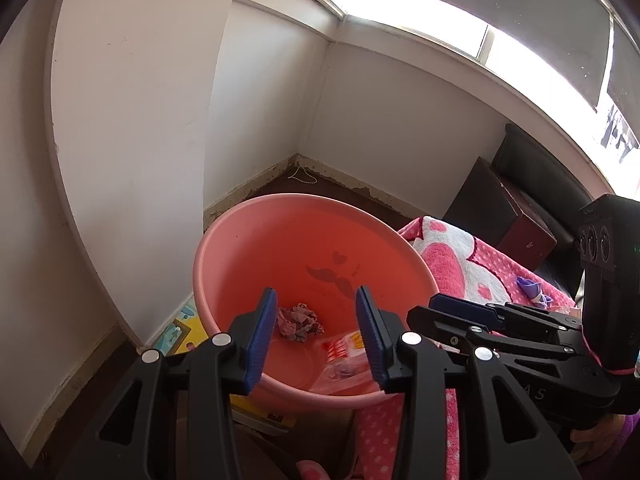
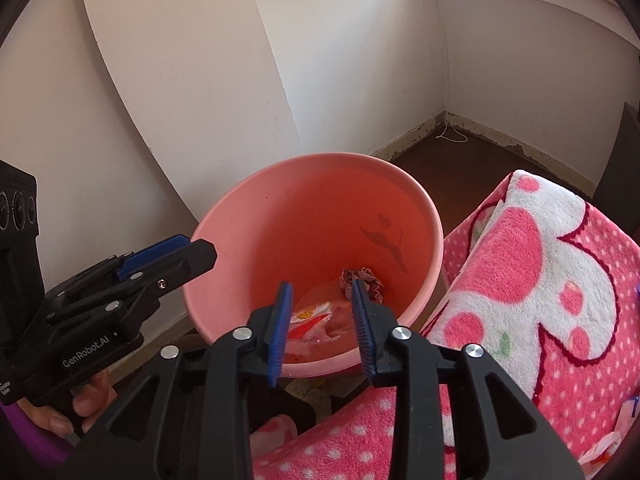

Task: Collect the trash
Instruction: 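Carry both items over the pink bucket and open both grippers to drop them, then move both open grippers back over the table trash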

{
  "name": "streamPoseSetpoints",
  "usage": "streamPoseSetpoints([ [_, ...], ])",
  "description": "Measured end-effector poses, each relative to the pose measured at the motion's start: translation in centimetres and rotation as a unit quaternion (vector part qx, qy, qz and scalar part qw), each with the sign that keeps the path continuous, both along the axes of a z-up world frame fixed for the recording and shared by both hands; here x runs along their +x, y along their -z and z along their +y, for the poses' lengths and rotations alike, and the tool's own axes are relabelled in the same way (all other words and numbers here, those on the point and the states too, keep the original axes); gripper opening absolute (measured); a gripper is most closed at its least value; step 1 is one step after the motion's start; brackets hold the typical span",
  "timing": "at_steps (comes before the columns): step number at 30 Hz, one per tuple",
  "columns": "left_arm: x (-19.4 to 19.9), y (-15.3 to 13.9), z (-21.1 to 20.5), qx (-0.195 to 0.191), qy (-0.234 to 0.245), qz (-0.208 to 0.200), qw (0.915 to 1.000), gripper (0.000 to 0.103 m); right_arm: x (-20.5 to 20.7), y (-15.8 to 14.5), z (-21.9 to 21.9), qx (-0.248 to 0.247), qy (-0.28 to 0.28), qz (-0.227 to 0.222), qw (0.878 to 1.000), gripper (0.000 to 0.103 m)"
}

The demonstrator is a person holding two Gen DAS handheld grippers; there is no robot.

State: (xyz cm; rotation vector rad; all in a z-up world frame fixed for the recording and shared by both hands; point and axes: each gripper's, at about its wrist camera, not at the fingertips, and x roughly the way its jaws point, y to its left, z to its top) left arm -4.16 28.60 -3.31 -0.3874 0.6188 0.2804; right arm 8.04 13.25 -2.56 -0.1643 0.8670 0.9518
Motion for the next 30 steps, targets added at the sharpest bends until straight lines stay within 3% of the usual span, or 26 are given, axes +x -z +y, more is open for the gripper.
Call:
streamPoseSetpoints([
  [8,0.0,-1.4,-1.1,0.009,0.009,-0.01,0.9999,0.04,-0.6,-1.0,-1.9,0.014,0.012,-0.015,1.0,0.033],
  [12,0.5,-2.2,-2.6,0.018,0.025,-0.024,0.9992,0.046,-1.3,-2.0,-3.7,0.022,0.022,-0.035,0.999,0.033],
  [20,1.7,-3.5,-6.8,0.035,0.082,-0.042,0.9952,0.046,-2.5,-4.0,-8.6,0.038,0.059,-0.07,0.995,0.033],
  [23,2.5,-3.6,-8.6,0.035,0.105,-0.043,0.9929,0.046,-2.9,-4.4,-10.7,0.038,0.076,-0.079,0.993,0.043],
  [30,4.4,-3.6,-13.1,0.031,0.16,-0.042,0.9857,0.046,-3.1,-4.0,-16.1,0.026,0.125,-0.103,0.986,0.044],
])
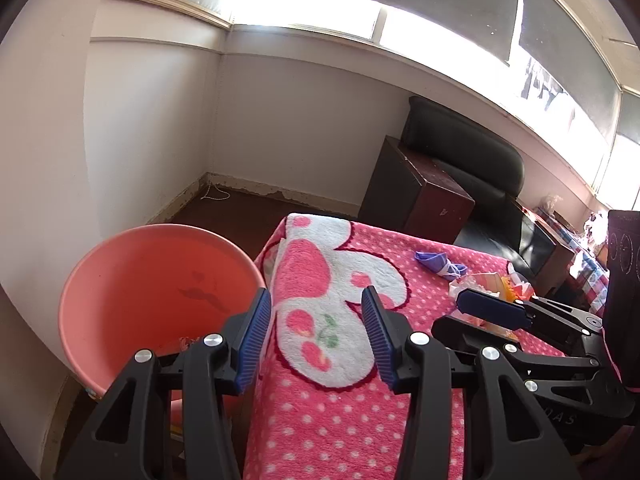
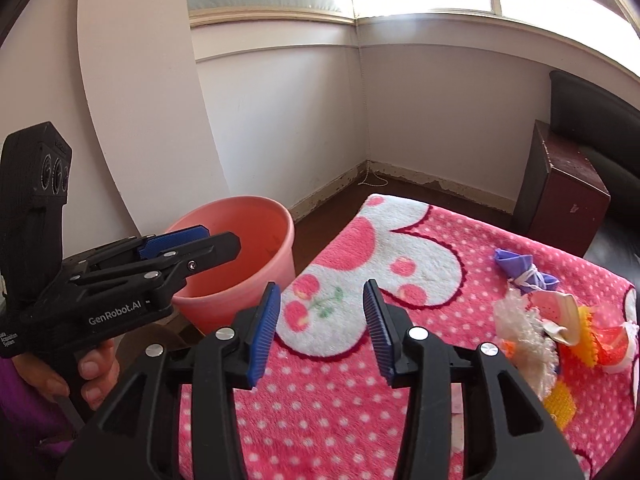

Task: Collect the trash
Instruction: 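Move both open grippers back over the table trash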

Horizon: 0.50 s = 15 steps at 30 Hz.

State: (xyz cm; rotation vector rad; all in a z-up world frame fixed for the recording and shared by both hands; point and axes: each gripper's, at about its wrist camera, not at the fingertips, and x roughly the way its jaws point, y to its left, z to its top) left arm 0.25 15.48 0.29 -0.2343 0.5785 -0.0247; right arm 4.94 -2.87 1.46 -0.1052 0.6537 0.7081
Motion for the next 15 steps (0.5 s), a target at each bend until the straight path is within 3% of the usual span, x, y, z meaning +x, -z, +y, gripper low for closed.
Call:
streamPoseSetpoints([
  [7,1.4,0.4,-4.5,0.008,0.065,0.013,0.9978,0.046,-0.4,1.4,-6.0,-0.024,0.065,-0.017,0.997,0.044],
  [15,3.1,1.8,-8.6,0.01,0.124,0.039,0.9915,0.046,-0.8,3.9,-11.5,-0.041,0.138,0.001,0.99,0.044],
])
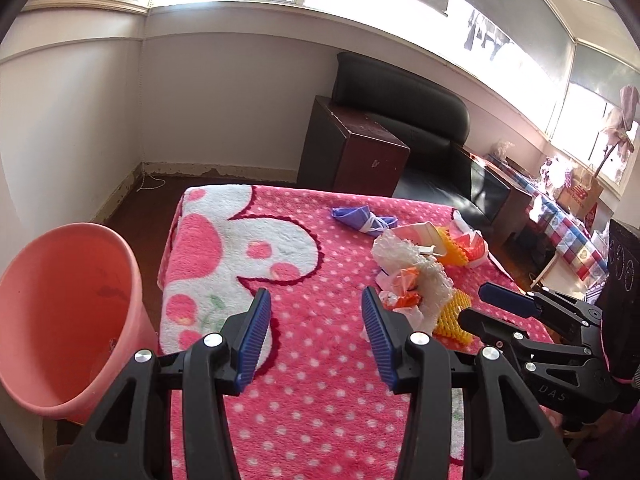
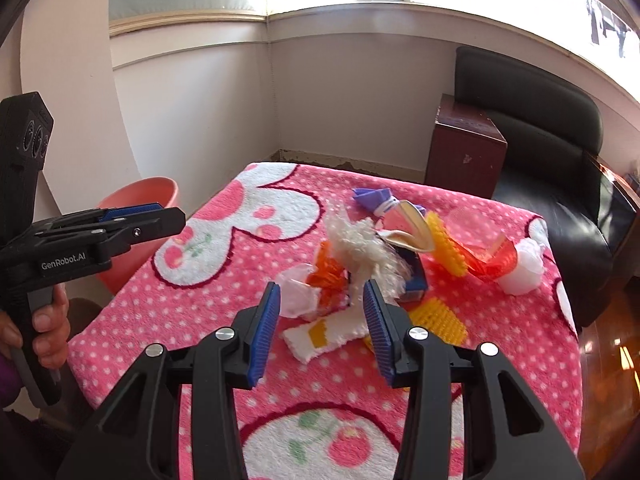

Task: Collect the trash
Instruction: 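Move both open grippers back over the table trash, then grasp the clear crinkled plastic wrap with the left gripper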

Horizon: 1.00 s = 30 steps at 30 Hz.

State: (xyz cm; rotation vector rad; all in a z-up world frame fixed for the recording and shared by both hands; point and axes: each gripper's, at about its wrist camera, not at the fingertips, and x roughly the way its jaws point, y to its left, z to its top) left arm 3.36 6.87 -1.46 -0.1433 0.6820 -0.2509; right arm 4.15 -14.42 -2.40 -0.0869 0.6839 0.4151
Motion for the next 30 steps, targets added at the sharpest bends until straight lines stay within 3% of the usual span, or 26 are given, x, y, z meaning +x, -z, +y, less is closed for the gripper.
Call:
streamPoseSetpoints([
  [12,3.4,3.2,-6.1,0.022,0.074,0.057,0.9954,0.046,0.0,2.4,-5.3,0.021,0.063,0.033,0.997,0.044],
  [17,4.5,1.6,-8.0,0.006,0.097,0.036,0.9947,0.046,0.4,2.1,-6.4,0.043,0.071,0.034,0.996,0.044],
  [25,9.5,0.8,-8.3,-0.005,0.065,0.053,0.9964,0.046,0.9,2.9,-6.8,0.05,0.071,0.045,0.995,0.044],
  [30,13.0,3.4,-7.9,-0.059,0.05,0.126,0.989,0.046,1.3,3.3,-7.1,0.054,0.074,0.052,0.994,0.044],
])
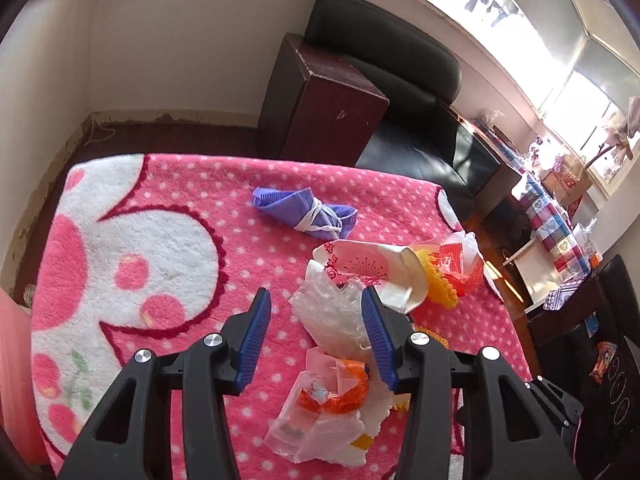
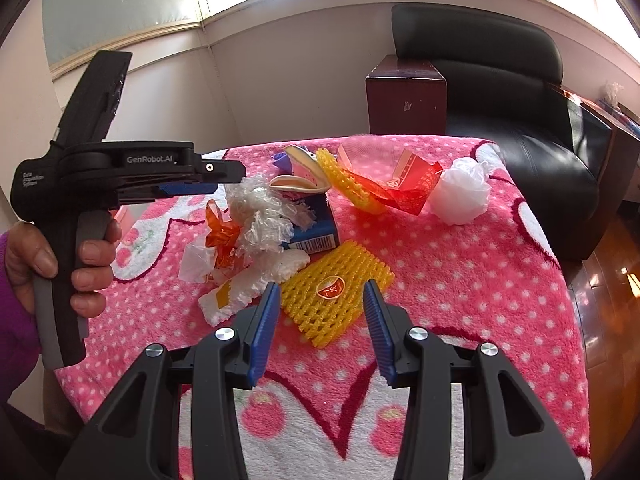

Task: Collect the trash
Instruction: 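Grasp the clear crinkled plastic wrap with the left gripper, then grasp the yellow foam mesh net with the right gripper while the left holds the wrap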

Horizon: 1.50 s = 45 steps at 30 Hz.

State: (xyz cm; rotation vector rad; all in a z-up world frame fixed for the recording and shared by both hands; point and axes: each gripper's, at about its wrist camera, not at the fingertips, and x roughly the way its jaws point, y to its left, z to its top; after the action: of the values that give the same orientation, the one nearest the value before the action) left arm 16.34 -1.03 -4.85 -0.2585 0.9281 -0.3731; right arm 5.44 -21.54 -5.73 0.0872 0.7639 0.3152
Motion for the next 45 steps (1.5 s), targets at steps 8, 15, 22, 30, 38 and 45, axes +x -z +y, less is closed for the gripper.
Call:
streamPoseSetpoints([
  [8,-0.8,0.9,0.2,-0.088,0.033,0.026,0.9952,0.012,1.1,1.5,-0.7,0.023,0.005,0.041,0.999,0.044],
  [15,-3.7,-2.5,1.3,-0.091,0.028,-0.041,0.9946,0.004,2.0,2.5,-0.5,0.038,0.008,0.069,0.997,0.044],
  [22,-6.5,-5.1,4.4,-0.102,0.003,-0.074,0.992,0.004,3.4,3.4,-0.2,0.049,0.027,0.102,0.993,0.044],
  [30,-8.6,-5.8,6.5,-0.103,-0.016,-0.083,0.9912,0.004,3.1,3.0,-0.2,0.041,0.039,0.096,0.994,0.013],
  [38,-10.3,-6.7,7.7,-0.1,-0.028,-0.106,0.989,0.004,0.6,0.2,0.4,0.02,0.033,0.04,0.998,0.005],
  [45,-12.0,-8.0,9.7,-0.09,-0.053,-0.138,0.9849,0.004,-1.8,-3.5,1.0,0.006,0.025,-0.032,0.999,0.005],
])
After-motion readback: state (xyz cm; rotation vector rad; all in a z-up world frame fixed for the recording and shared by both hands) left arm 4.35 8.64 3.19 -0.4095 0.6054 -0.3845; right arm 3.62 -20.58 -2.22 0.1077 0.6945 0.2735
